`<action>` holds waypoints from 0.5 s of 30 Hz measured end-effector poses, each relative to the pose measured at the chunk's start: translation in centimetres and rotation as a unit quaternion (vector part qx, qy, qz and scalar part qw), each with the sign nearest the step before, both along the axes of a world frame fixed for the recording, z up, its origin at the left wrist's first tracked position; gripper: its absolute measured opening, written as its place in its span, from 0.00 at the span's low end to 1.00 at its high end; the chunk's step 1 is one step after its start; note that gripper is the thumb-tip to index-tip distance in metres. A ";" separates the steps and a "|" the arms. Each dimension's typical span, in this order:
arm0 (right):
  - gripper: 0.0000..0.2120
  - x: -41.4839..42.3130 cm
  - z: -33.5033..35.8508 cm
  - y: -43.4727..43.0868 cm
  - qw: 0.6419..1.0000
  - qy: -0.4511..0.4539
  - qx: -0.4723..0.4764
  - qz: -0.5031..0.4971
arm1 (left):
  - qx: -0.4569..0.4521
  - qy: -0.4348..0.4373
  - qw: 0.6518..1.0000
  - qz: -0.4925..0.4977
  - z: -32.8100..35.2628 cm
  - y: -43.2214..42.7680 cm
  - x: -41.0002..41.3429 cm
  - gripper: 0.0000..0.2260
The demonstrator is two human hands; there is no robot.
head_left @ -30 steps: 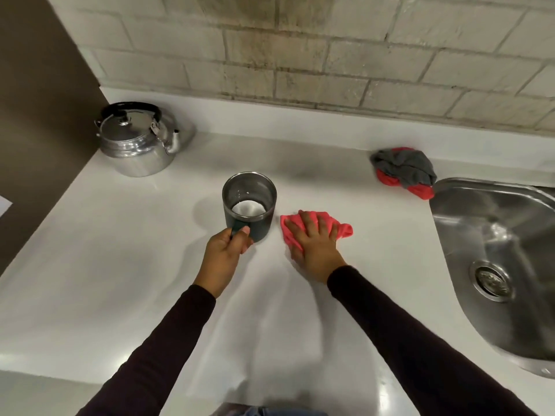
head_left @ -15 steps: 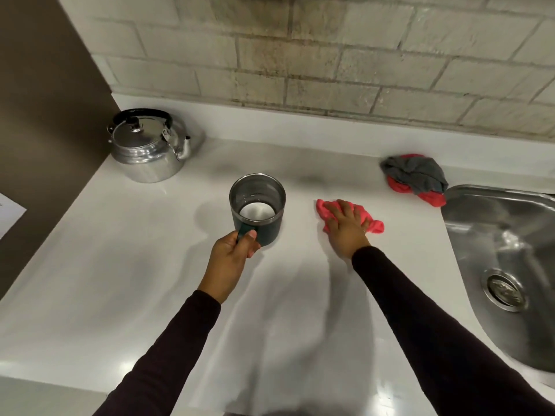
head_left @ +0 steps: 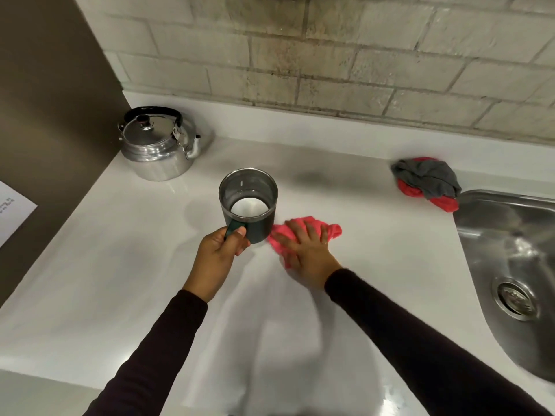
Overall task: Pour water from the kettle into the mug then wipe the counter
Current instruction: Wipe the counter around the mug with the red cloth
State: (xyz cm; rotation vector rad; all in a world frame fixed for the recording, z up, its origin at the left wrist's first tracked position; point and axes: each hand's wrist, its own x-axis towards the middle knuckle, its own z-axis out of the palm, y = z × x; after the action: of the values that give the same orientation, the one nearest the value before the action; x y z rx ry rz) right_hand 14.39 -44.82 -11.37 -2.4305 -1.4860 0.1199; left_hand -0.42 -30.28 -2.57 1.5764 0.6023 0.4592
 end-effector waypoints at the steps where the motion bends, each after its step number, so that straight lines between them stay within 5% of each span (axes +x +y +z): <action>1: 0.26 -0.9 -0.2 -0.9 1.000 -0.016 0.003 0.009 | -0.003 -0.003 1.000 0.000 0.0 0.1 0.0 0.17; 9: 0.26 1.9 0.2 -4.8 1.000 -0.001 -0.030 -0.008 | 0.000 0.005 1.000 0.005 -0.4 0.1 -0.3 0.20; 15: 0.24 8.2 1.3 -0.4 0.971 0.173 0.038 -0.163 | -0.005 0.005 1.000 0.008 -0.4 -0.2 -1.0 0.22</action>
State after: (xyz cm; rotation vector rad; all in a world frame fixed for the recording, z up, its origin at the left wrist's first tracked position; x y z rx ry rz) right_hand 22.60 -45.25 -10.03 -2.4004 -0.9156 0.3849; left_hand -1.37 -30.53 -3.00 1.5668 0.6249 0.4605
